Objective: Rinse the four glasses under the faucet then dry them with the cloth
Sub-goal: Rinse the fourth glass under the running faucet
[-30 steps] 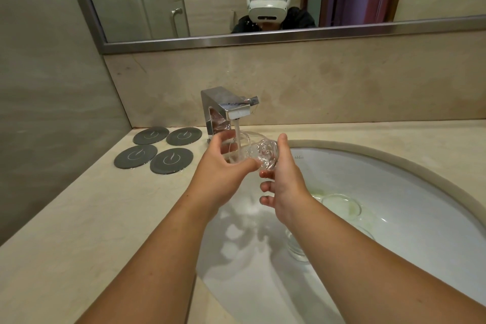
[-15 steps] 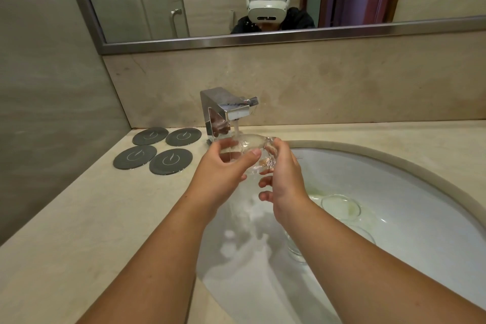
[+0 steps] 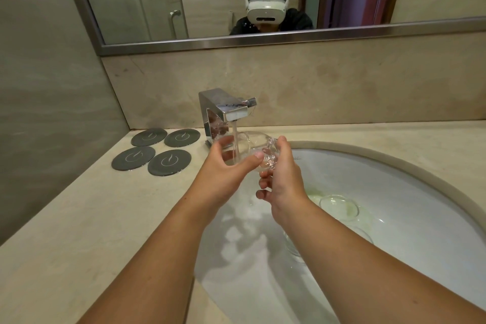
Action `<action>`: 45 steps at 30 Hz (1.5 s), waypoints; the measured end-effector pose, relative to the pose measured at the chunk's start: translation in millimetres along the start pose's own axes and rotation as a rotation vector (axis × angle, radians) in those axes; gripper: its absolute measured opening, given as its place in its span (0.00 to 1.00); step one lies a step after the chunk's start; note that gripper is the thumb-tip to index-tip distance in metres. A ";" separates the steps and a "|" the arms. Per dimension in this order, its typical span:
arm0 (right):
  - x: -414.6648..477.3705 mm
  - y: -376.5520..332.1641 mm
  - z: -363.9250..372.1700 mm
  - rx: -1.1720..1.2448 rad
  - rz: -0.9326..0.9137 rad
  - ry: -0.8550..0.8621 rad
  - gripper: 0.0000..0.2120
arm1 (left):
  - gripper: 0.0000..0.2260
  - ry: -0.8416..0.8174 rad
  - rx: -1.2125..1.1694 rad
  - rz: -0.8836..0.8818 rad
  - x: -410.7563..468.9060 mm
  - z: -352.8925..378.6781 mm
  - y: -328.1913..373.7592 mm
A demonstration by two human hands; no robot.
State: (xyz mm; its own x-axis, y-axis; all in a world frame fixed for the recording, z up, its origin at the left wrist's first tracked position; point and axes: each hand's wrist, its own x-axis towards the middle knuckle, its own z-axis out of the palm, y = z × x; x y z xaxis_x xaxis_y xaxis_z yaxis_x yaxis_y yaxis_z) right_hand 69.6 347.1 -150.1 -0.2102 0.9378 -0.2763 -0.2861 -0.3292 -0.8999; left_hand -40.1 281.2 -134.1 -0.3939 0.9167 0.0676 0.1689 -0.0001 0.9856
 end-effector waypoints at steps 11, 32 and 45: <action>-5.5 -2.6 2.3 -0.097 -0.037 -0.018 0.27 | 0.32 0.047 -0.027 0.000 0.5 -1.0 4.0; -1.9 0.0 0.3 -0.065 0.009 -0.047 0.27 | 0.39 0.030 -0.051 -0.031 0.8 0.6 0.3; 1.8 1.5 -1.8 0.027 0.098 -0.021 0.27 | 0.34 -0.040 -0.041 0.011 -0.5 0.4 0.4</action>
State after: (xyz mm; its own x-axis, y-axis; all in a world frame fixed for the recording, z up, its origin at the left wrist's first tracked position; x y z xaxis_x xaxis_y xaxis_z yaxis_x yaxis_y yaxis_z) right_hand 70.5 348.5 -152.6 -0.2579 0.8985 -0.3553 -0.2882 -0.4226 -0.8593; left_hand -39.5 280.9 -133.7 -0.3554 0.9319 0.0726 0.1353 -0.0255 0.9905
